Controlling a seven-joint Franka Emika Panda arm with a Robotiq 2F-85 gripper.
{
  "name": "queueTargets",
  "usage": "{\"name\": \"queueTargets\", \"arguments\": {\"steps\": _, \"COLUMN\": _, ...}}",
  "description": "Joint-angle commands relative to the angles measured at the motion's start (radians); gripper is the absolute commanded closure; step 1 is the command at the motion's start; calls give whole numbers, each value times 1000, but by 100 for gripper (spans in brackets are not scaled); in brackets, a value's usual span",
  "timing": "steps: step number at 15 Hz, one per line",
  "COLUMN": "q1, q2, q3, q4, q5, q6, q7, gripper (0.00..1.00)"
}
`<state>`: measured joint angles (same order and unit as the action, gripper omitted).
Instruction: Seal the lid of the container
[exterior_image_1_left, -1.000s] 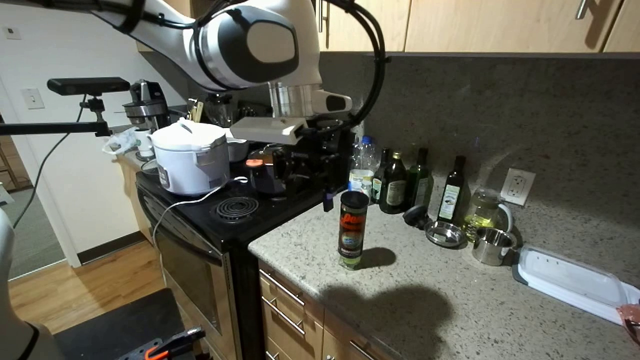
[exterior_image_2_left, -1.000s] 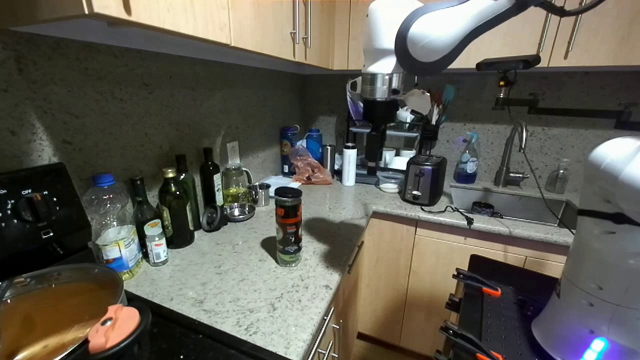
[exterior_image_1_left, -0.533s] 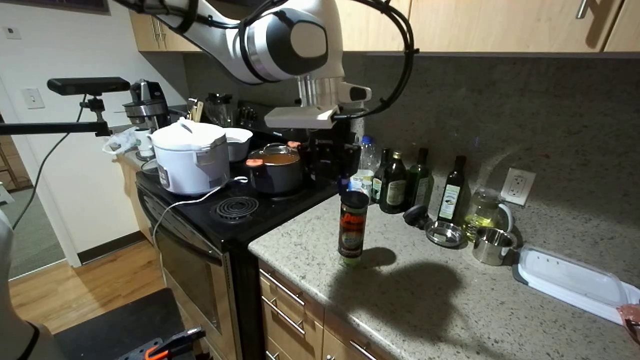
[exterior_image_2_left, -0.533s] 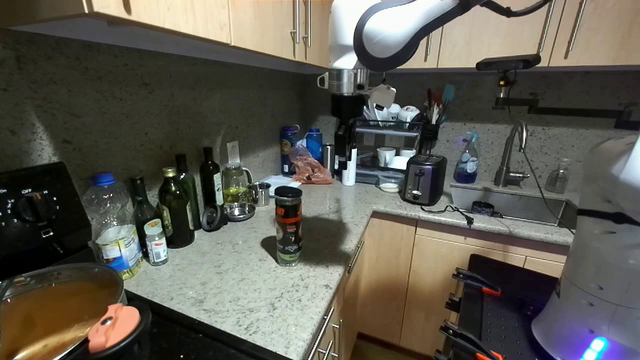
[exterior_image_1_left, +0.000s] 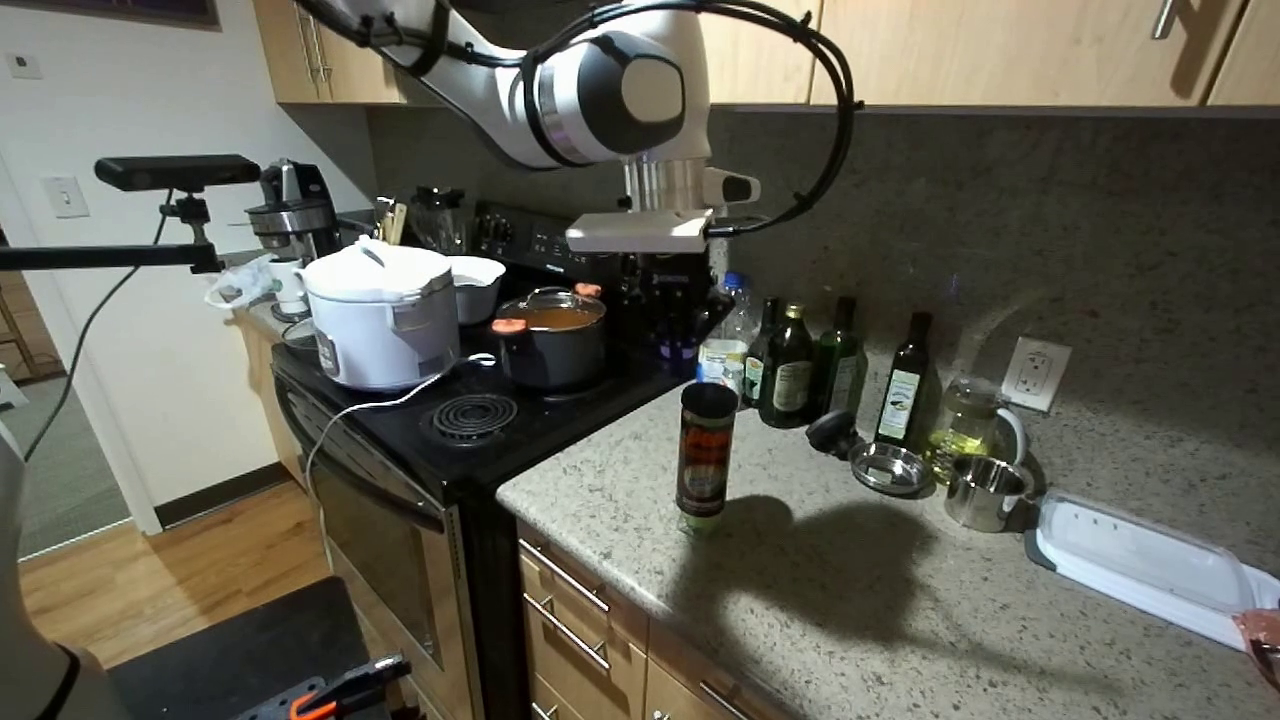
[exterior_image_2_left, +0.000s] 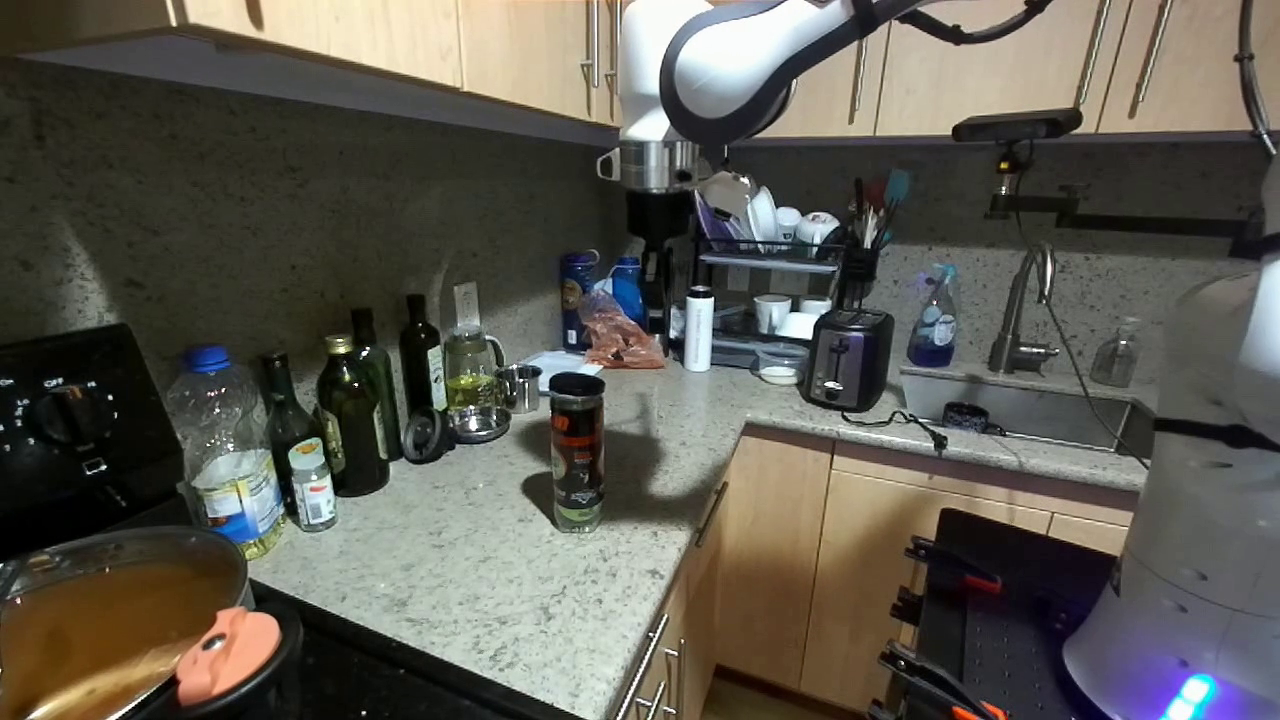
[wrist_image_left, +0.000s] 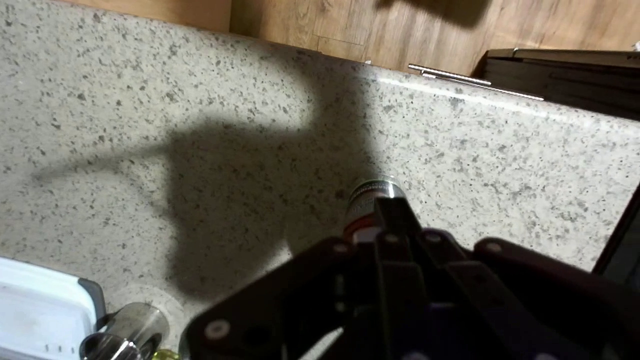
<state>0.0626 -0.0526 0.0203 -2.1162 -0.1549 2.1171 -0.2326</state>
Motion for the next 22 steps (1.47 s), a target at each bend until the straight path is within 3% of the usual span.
{"name": "queueTargets", "arguments": {"steps": 1, "q1": 2, "q2": 52, "q3": 13, "q4": 65, "q5": 51, "q6": -29, "q7": -81, "gripper": 100}}
{"name": "queueTargets", "arguments": {"steps": 8, "q1": -2, "q2": 115, "q3": 31, "q4": 110, "q5": 127, "q6": 5, "q7": -180, "gripper": 100}}
{"name": "queueTargets", "arguments": {"steps": 22, "q1": -17, "q2": 252, "q3": 40, "q4": 141, "q5": 156, "q6": 231, "q7": -159, "gripper": 100}}
